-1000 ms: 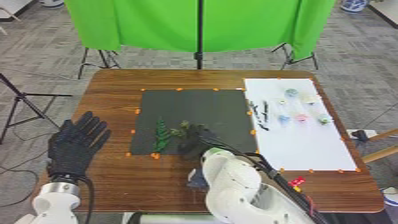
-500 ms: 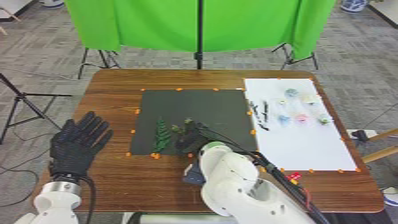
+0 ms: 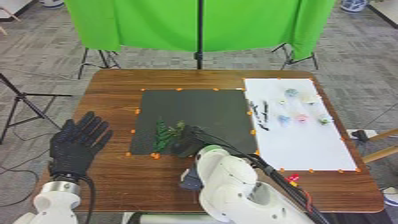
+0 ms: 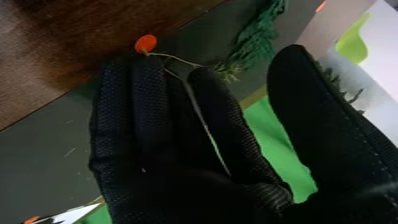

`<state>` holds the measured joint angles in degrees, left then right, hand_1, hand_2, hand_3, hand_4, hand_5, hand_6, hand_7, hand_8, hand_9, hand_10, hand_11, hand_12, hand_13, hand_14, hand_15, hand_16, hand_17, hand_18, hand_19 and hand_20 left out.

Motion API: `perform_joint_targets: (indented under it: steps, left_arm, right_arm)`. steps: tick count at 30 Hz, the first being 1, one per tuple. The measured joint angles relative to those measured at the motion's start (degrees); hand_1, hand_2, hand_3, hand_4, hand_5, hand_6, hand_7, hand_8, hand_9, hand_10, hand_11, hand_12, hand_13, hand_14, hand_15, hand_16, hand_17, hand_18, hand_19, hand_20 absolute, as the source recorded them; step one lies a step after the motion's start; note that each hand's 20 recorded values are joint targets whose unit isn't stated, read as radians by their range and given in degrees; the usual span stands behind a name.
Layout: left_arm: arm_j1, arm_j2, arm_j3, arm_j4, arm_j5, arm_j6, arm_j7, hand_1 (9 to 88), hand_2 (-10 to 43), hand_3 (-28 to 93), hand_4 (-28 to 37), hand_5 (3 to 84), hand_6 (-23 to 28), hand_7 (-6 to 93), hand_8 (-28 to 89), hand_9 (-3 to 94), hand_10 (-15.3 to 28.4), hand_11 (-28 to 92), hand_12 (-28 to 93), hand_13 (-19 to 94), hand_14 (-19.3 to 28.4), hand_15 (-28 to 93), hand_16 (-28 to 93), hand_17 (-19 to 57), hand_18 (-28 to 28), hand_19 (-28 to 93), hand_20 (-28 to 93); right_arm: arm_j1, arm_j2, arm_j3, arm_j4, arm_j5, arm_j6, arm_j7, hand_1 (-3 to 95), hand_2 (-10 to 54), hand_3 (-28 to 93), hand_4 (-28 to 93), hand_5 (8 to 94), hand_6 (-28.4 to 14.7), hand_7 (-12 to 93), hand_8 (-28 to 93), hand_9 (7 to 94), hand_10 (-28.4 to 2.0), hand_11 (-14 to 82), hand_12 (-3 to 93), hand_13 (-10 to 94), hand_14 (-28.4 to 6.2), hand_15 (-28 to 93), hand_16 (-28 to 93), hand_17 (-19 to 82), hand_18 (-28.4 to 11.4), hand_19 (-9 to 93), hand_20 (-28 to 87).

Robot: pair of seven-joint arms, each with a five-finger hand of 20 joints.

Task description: Arrange flowers

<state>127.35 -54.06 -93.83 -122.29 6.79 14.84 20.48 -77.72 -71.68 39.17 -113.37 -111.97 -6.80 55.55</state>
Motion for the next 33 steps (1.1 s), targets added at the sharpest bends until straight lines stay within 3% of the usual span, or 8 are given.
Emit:
perform_joint_targets:
  steps: [10,33]
  left_arm:
    - [-1.1,0.06,0.39,0.47,-0.75,-0.02,0.55,30.9,13.1,74,-28.3,49.3,5.4,22.7,-11,42.7,14.5,29,13,34,14.1,44,-6,-3.1,14.2,34,14]
    - [-1.2,-0.08,0.59,0.51,-0.57,-0.22,1.46,31.6,12.1,74,-28.3,49.8,5.1,22.5,-11,42.8,14.2,29,13,34,13.8,44,-6,-2.9,14.2,34,14]
  right_arm:
    - [0.3,0.9,-0.4,0.0,-1.7,0.5,-0.1,38.8,-3.6,76,-21,57.7,-7.0,10,-10,43.4,-28.4,20.3,21.1,31,-28.4,67,12,20,-28.4,78,11]
    - [1.1,2.7,0.7,-4.8,0.0,0.6,-1.6,39.4,-5.9,75,-20,62.6,-5.1,10,-11,45.9,-28.4,14.7,18.0,36,-28.4,67,14,22,-28.4,78,12]
